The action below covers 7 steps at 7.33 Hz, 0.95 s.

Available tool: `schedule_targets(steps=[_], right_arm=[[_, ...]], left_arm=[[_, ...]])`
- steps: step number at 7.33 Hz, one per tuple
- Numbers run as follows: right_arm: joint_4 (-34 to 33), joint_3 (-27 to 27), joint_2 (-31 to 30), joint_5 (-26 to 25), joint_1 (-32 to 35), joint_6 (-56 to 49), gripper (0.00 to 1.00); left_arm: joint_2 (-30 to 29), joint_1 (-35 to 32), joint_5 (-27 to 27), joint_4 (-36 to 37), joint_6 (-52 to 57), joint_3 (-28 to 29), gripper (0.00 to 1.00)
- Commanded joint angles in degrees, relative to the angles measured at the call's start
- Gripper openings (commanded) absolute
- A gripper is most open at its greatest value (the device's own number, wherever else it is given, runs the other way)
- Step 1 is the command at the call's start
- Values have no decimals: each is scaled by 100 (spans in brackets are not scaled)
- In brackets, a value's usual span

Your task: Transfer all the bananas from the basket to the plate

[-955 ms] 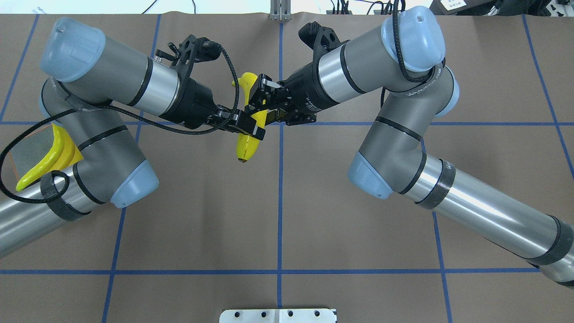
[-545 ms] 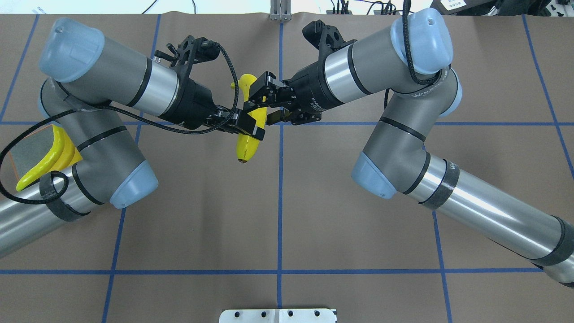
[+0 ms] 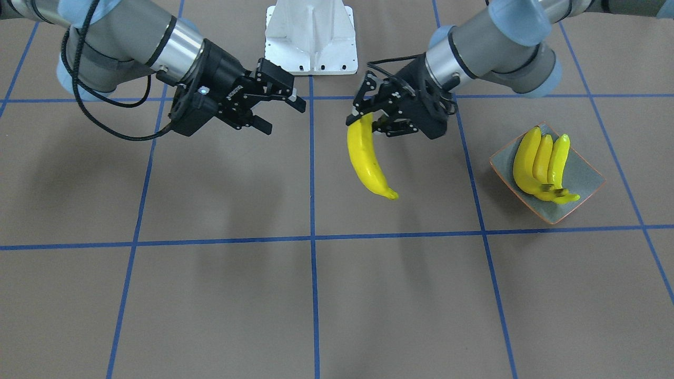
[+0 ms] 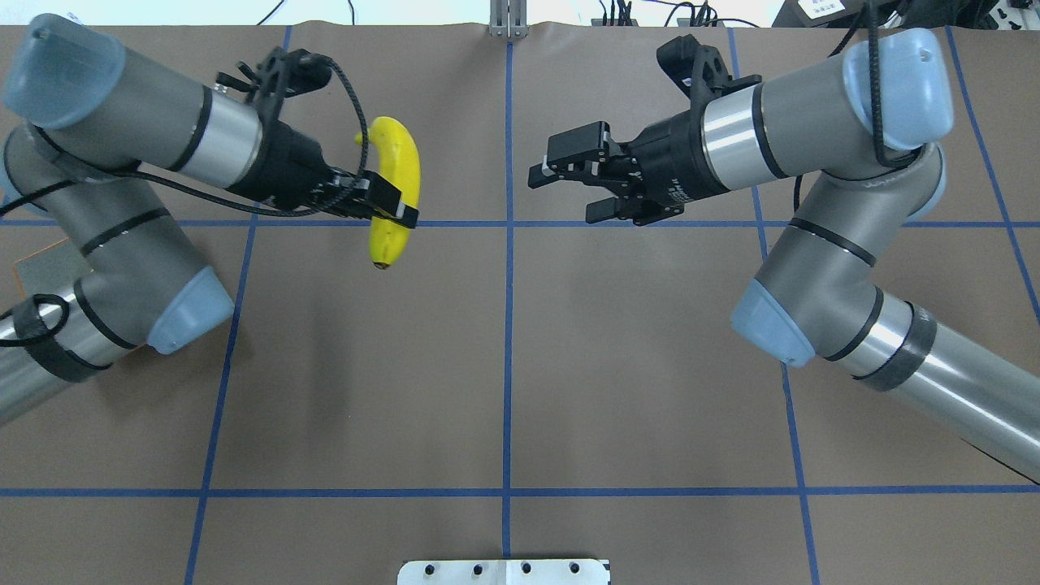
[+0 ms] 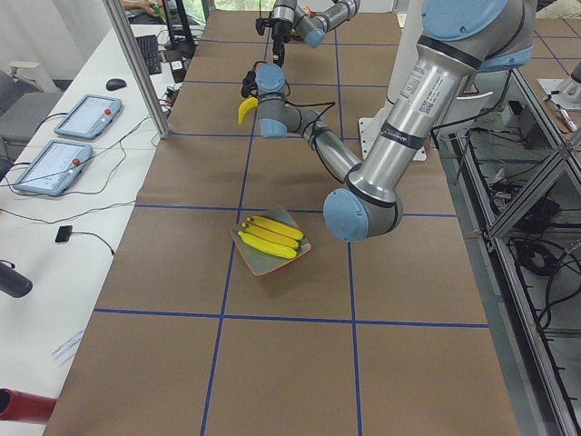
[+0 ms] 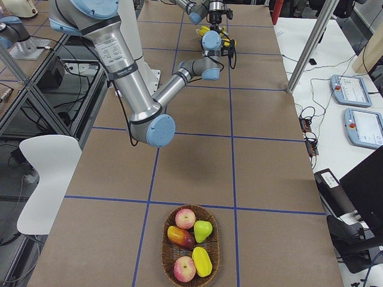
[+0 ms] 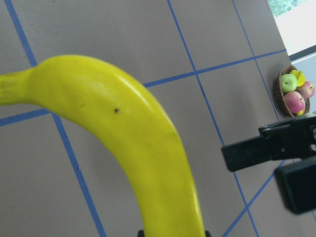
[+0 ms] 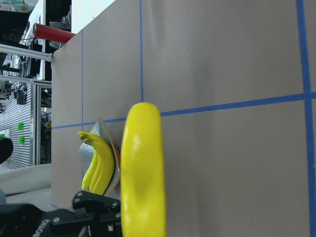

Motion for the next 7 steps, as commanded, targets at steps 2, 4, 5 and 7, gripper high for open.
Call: schedule_targets(steps=[2, 4, 5, 7], right_arm=[[289, 35, -796, -100, 234, -263, 100], [315, 35, -982, -136, 243, -405, 100], [411, 26, -1105, -145, 234, -405, 100], [508, 26, -1167, -153, 243, -405, 100]], left_arm=[[407, -630, -209, 1713, 1589, -171, 0], [669, -560, 567, 3759, 2764, -976, 0], [828, -612, 1009, 4709, 3685, -1320, 0], [1021, -665, 1712, 5657, 4361, -1578, 0]])
